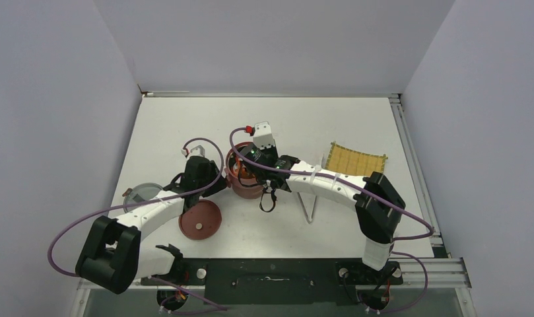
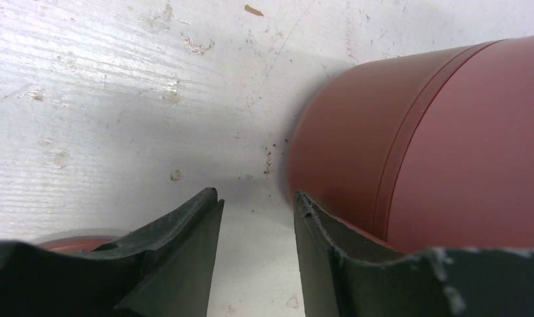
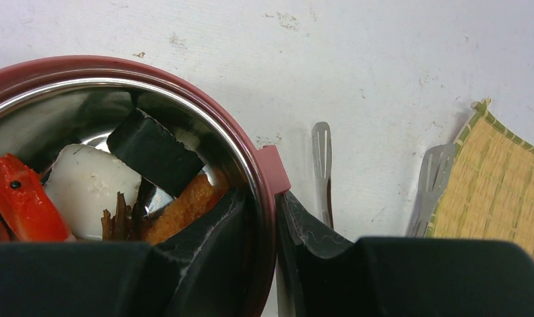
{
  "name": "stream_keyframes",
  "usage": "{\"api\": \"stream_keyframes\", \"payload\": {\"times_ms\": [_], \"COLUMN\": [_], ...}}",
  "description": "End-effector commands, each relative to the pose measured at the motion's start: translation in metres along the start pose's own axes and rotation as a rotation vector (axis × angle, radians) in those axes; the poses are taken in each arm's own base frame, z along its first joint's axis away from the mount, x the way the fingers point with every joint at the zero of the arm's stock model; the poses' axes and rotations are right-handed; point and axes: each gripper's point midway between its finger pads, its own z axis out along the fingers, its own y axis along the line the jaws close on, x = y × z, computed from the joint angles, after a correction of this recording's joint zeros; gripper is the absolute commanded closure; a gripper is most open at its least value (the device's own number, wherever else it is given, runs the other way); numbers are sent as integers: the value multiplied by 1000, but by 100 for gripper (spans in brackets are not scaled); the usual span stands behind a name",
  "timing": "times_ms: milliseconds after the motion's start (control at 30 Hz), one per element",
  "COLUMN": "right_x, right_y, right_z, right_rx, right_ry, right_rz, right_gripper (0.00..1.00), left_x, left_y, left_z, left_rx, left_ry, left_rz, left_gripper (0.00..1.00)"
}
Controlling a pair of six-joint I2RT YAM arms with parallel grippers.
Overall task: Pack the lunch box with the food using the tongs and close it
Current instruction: Close the fastener on the packing box.
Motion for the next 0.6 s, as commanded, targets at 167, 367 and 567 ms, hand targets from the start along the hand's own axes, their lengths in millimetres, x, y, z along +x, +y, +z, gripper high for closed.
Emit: {"api": "stream_keyframes", "payload": {"times_ms": [167,367,567], "right_x": [23,27,34], "right_y": [13,18,21], "right_z": [0,-2,-2], "right_rx": [-24,-36,-46], "right_ry": [55,62,76], "right_rz": [-90,-95,-99], "right_gripper": [95,95,95], "left_x": [-17,-20,-26], "left_y": [-49,-59,-68], "left_z": [5,8,11], "left_rx": [173,188,200], "left_ry": [-63,-70,-84], "left_rz": [-47,-56,-63], "left_gripper": [60,61,62]}}
